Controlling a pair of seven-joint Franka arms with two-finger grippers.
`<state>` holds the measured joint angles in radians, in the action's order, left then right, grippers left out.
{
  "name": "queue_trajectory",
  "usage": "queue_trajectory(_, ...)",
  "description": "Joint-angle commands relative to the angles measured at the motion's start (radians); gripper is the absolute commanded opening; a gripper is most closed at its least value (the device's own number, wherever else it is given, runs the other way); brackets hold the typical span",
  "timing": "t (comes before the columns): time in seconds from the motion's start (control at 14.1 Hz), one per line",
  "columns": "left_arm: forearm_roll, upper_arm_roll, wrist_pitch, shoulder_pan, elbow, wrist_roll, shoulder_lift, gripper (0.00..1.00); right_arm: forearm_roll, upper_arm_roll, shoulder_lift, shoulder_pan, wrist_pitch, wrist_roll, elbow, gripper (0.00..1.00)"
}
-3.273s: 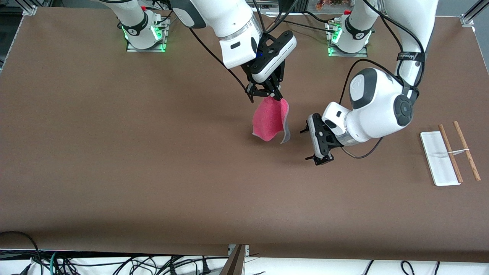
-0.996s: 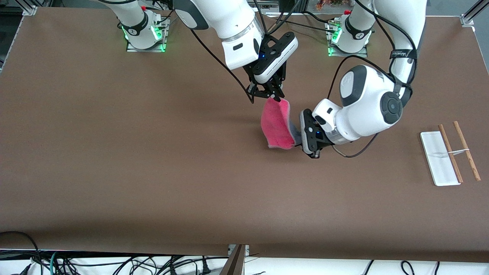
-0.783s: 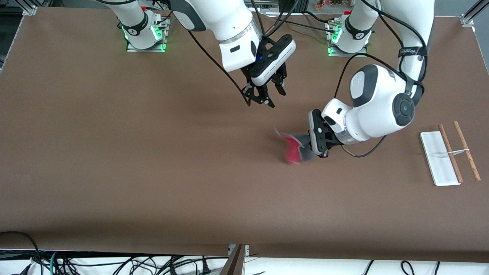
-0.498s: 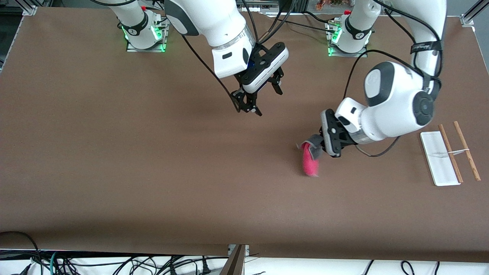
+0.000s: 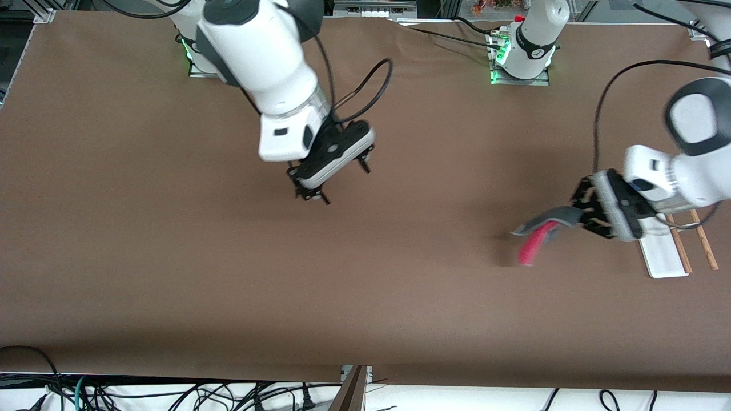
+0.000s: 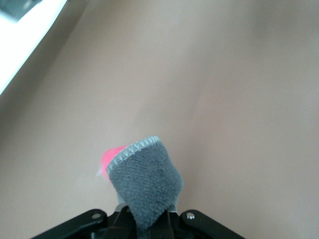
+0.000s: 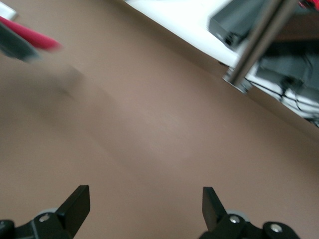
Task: Pass towel and hang on rack
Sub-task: 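Carry the towel with the left gripper while the right gripper retracts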
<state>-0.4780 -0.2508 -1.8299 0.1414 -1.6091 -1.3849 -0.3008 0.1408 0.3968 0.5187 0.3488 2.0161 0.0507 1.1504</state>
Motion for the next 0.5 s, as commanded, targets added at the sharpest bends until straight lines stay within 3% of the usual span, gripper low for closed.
queue_trajectory(0.0, 0.042, 0.004, 0.03, -0.091, 0.002, -0.116, 0.011, 0.0, -0.015, 0.01, -0.011, -0.049, -0.103, 0.021, 0.005, 1.0)
queue_trajectory(0.28, 0.078, 0.004, 0.064, -0.261, 0.027, -0.245, -0.01, 0.0, -0.027, 0.007, -0.003, -0.137, -0.178, 0.149, 0.006, 1.0)
queue_trajectory(0.43, 0.078, 0.004, 0.118, -0.337, 0.113, -0.305, -0.085, 0.0, -0.039, 0.005, -0.014, -0.192, -0.25, 0.149, 0.006, 1.0)
